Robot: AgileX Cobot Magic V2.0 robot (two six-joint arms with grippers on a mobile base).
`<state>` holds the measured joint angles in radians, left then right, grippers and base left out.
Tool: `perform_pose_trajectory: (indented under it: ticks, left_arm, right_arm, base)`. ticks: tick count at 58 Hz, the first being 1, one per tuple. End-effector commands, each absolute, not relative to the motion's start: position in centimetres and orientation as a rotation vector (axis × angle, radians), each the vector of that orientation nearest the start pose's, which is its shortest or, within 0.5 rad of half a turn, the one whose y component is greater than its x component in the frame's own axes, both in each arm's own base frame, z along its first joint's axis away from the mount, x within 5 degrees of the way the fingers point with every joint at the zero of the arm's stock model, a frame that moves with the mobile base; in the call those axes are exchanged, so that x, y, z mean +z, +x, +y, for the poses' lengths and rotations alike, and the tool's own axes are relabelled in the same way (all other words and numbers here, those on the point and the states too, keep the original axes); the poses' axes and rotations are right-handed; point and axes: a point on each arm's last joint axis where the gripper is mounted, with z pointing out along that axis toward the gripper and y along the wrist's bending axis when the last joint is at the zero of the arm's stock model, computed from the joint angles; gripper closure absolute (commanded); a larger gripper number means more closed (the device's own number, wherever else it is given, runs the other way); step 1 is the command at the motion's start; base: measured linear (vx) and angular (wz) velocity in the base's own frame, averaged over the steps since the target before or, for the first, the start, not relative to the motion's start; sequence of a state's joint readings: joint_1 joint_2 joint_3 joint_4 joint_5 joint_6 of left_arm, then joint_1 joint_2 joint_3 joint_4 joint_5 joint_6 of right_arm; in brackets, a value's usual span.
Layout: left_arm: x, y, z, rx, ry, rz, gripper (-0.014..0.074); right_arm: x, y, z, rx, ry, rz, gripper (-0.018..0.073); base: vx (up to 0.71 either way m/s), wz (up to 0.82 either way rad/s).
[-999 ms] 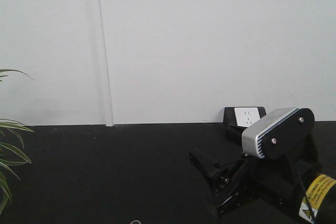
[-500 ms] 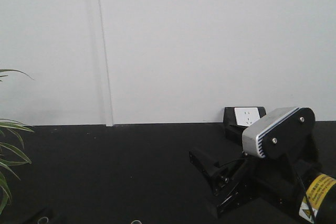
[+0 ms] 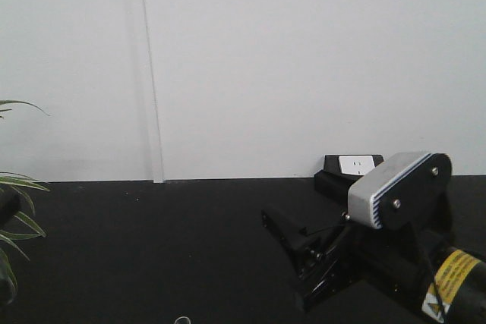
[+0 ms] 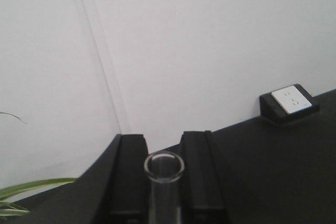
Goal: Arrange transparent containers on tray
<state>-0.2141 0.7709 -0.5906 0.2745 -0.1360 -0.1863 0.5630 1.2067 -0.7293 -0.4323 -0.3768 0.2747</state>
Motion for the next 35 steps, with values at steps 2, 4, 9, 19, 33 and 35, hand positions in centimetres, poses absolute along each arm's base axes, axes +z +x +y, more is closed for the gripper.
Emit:
perform_pose_trajectory:
  ticks: [2,4,9,19,33,35]
  left_arm:
    - [37.8,14.9,-3.7,-0.149,0.236,1.399,0.0597]
    - [37.9,14.5,-3.6,-0.148,0.234,1.392,0.0597]
    - [38.1,13.8,-3.3,-0.142,0.228,1.384,0.0597]
    - [38.4,12.9,-3.1,-0.138,0.221,1.373,0.0597]
    - [38.4,12.8,-3.0,-0.138,0.217,1.378,0.0597]
    - [38.4,12.8,-3.0,-0.138,0.217,1.378,0.0597]
  right_arm:
    - [32.1,20.7,16.8,0.602,-0.713,1.340,0.0024]
    - [31.2,20.5,17.3,0.635,-0.737,1.337,0.0024]
    - [29.3,20.0,18.0,0.684,-0.798,1.324,0.0024]
    - [27.6,19.2,19.3,0.767,-0.908,1.319,0.0024]
    - [25.4,19.5,20.7,0.840,-0.958,1.329,0.0024]
    - [25.1,19.6,20.9,0.856,-0.952,1.329,0.0024]
  base:
    - [0.00,0.00]
    - [0.00,0.00]
    - [0.00,0.00]
    - [0.00,0.00]
    - [0.00,0.00]
    - [0.00,0.00]
